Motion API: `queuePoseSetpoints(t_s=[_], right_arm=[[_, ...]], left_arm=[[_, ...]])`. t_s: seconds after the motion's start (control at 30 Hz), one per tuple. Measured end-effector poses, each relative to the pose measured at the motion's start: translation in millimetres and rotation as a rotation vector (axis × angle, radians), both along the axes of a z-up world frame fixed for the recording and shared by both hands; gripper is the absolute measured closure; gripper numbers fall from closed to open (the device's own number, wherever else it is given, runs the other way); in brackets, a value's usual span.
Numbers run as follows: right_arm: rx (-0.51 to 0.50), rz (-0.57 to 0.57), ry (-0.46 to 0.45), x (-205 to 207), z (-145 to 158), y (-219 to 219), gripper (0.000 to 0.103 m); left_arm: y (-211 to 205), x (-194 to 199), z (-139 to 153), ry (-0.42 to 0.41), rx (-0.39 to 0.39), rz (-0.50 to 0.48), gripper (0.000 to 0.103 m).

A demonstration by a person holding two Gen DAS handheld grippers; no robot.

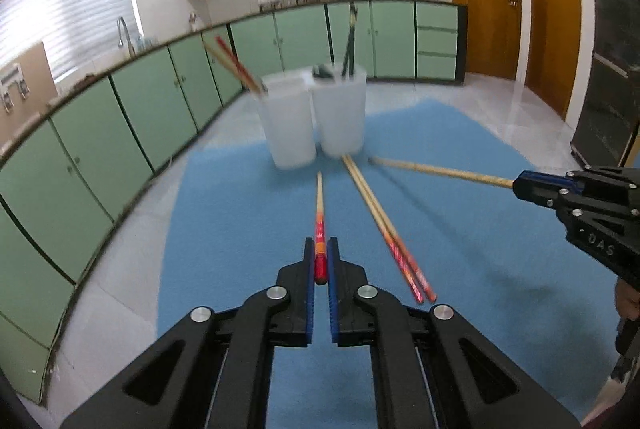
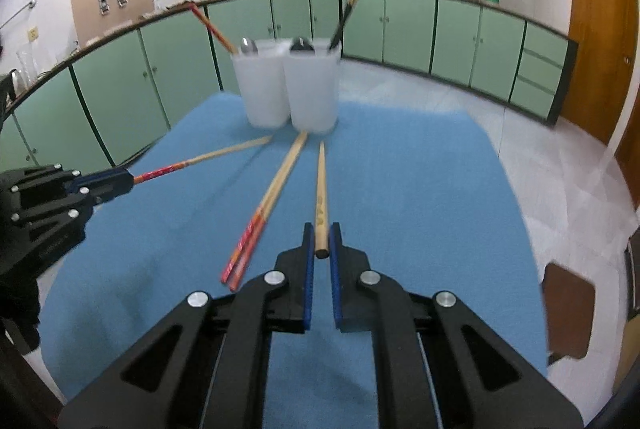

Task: Organize utensils
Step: 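Lift both chopsticks and lower them upright into the white holder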

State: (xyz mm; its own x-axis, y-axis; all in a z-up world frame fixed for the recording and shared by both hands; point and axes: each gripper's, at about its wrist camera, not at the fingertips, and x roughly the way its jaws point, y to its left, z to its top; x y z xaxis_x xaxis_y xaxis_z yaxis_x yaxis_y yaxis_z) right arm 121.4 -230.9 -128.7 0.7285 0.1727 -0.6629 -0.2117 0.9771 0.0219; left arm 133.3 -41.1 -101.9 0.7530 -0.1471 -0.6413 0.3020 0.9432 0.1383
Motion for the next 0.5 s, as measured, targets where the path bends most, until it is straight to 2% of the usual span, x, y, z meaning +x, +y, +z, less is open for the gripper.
queuePoseSetpoints(t_s=[0.2,0.5], right_arm=[[0.016,0.021,-0.059,5.3,32.7,0.2,0.097],[0.09,0.045,-0.069,41.0,88.4,-10.7,0.097]], left_arm=[[3.7,0.2,39.7,-0.088,-0.028,-0.024,0.097],[8.0,29.4,80.7,-0.152,-0.092,-0.026,0.097]])
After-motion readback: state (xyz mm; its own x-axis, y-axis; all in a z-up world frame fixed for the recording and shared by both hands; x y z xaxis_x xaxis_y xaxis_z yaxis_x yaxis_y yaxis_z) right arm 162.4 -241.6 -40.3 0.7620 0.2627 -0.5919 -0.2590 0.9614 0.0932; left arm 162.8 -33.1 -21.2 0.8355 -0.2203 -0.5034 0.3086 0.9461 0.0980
